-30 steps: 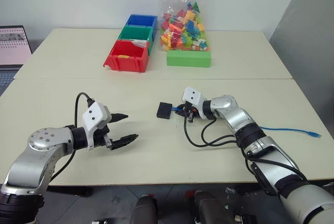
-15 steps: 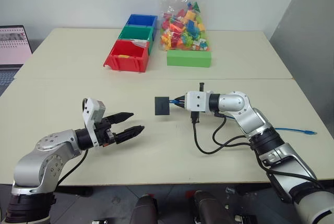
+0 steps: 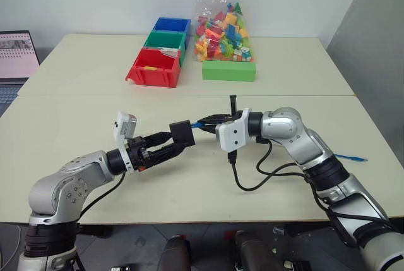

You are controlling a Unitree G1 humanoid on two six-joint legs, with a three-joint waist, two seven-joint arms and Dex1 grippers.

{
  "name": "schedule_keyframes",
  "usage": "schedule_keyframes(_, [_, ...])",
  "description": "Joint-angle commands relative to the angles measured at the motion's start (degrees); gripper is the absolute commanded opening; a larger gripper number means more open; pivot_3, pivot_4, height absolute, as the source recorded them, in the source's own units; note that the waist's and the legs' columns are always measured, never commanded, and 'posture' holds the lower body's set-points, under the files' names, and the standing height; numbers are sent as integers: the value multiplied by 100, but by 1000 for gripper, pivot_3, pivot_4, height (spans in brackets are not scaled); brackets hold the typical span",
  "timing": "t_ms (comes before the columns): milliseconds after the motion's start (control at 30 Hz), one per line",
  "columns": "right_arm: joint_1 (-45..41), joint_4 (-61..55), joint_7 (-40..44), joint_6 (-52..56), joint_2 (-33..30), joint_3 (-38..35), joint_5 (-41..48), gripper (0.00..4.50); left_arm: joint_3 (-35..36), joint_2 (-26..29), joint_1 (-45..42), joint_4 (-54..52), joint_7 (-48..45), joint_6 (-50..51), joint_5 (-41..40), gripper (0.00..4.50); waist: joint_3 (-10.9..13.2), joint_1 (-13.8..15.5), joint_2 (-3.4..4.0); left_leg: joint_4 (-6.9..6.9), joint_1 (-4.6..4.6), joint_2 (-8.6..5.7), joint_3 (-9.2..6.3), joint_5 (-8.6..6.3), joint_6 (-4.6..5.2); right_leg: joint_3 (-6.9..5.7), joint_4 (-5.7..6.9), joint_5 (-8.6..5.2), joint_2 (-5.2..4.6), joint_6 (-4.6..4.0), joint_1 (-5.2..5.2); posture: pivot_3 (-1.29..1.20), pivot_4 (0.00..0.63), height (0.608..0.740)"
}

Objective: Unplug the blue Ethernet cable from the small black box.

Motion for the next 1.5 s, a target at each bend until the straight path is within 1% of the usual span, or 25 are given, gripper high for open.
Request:
schedule_keyframes(33, [-76,-294,-45,-11,3,-71,14,124,60,-33,-109,-187,26,59,-235,4317,0,1,0,0,0,0,0,0,0,1,0,0,0,0,0,0,150,740])
schedule_keyframes(67, [-79,-308,-48,-11,1,-67,0,124,61,-52,-110,-191,27,69,-271,4132,0,0,0,0,0,0,0,0,0,1,0,0,0,0,0,0,150,740])
schedule_keyframes(100, [-78,-332,-45,6,9,-64,0,124,68,-76,-117,-189,35,87,-318,4057,0,1,0,0,0,0,0,0,0,1,0,0,0,0,0,0,150,740])
schedule_keyframes(167, [-78,-369,-42,29,23,-53,-6,124,77,-116,-139,-185,58,111,-393,3603,0,2,0,0,0,0,0,0,0,2,0,0,0,0,0,0,150,740])
schedule_keyframes(200, [-78,-378,-40,31,29,-48,-9,124,77,-124,-148,-185,67,114,-410,3447,0,3,0,0,0,0,0,0,0,1,0,0,-1,0,0,0,150,740])
schedule_keyframes(267, [-79,-397,-39,37,44,-40,-19,123,85,-150,-170,-179,76,126,-442,2903,0,3,0,0,0,0,0,0,0,2,0,0,-1,0,0,0,150,740])
schedule_keyframes(367, [-92,-418,-42,28,64,-31,-30,122,79,-172,-193,-157,82,133,-480,2449,0,3,0,0,0,0,0,0,0,3,0,0,0,0,0,0,150,740])
schedule_keyframes(533, [-99,-434,-32,-5,57,-39,-37,117,56,-207,-237,-132,105,153,-551,1314,0,7,0,0,0,0,-1,0,-1,3,0,0,-1,0,0,0,150,740])
schedule_keyframes(633, [-89,-459,-45,-18,62,-31,-60,116,50,-199,-237,-127,109,168,-580,815,0,7,0,0,0,-1,1,0,-1,3,-1,0,-1,0,0,0,150,740])
schedule_keyframes(800, [-53,-478,-103,-153,21,21,-191,116,50,-210,-222,-127,83,145,-591,797,0,7,0,0,0,-1,0,1,-1,3,-1,0,-1,0,1,0,150,740])
schedule_keyframes(867, [-35,-482,-109,-240,-5,21,-194,815,35,-190,-205,-129,41,151,-588,797,0,7,0,0,0,-1,0,1,-1,3,-1,0,-1,0,1,0,150,740])
schedule_keyframes(900, [-11,-521,-60,-239,-36,16,-155,888,20,-173,-196,-136,2,140,-577,797,0,7,0,0,0,0,0,1,-1,3,-1,0,-1,0,1,0,150,740])
schedule_keyframes(933, [5,-548,-23,-234,-57,11,-126,1081,9,-160,-192,-140,-24,135,-568,797,0,7,0,0,0,0,0,1,-1,3,-1,0,-1,0,0,0,150,740])
schedule_keyframes(967, [25,-591,22,-196,-70,-6,-66,1436,0,-148,-186,-146,-61,121,-560,797,0,7,0,0,0,0,0,1,-1,3,-1,0,-1,0,0,0,150,740])
schedule_keyframes(1000, [96,-765,226,36,-108,-46,199,1718,-34,-104,-185,-149,-134,129,-544,797,0,7,0,0,0,0,-1,1,-1,3,-1,0,0,0,1,0,150,740])
schedule_keyframes(1033, [147,-890,373,206,-134,-73,389,1892,-57,-74,-184,-150,-184,137,-532,797,0,9,0,0,0,-1,0,1,-1,3,-1,0,-1,0,1,0,150,740])
schedule_keyframes(1067, [234,-1118,585,551,-167,-130,714,2165,-104,-14,-177,-157,-284,129,-490,797,0,15,0,0,0,-1,0,1,-1,3,-1,0,-1,0,1,0,150,740])
schedule_keyframes(1167, [485,-1907,1063,2191,-237,-390,1889,2947,-275,203,-153,-184,-660,42,-354,797,0,35,0,0,-1,-1,-3,1,-1,2,-3,0,-1,0,2,0,150,740])
schedule_keyframes(1200, [518,-2109,1124,2734,-246,-475,2220,3023,-340,287,-156,-173,-787,9,-307,797,0,33,0,0,-1,-1,-3,1,-1,2,-3,0,-1,0,2,0,150,740])
schedule_keyframes(1267, [541,-2448,1155,3827,-251,-686,2931,3023,-437,417,-172,-158,-1002,-56,-224,797,0,28,1,0,0,0,-3,1,-1,1,-2,0,-1,0,2,0,150,740])
schedule_keyframes(1333, [537,-2578,1166,5090,-290,-1017,3839,3023,-552,560,-217,-155,-1300,-170,-130,797,0,27,1,0,1,0,-6,1,-1,0,-1,0,-1,0,2,0,150,740])
schedule_keyframes(1400, [545,-2516,1041,5889,-263,-1279,4366,3023,-627,644,-258,-152,-1526,-292,-59,797,0,29,1,0,0,0,-7,1,-1,-2,-1,-1,-1,0,3,0,150,740])
schedule_keyframes(1500, [673,-2424,835,6786,-174,-1547,4987,3023,-666,683,-345,-160,-1722,-371,-61,797,1,28,1,0,0,-1,-4,0,0,0,-3,-3,-1,3,2,0,150,740])
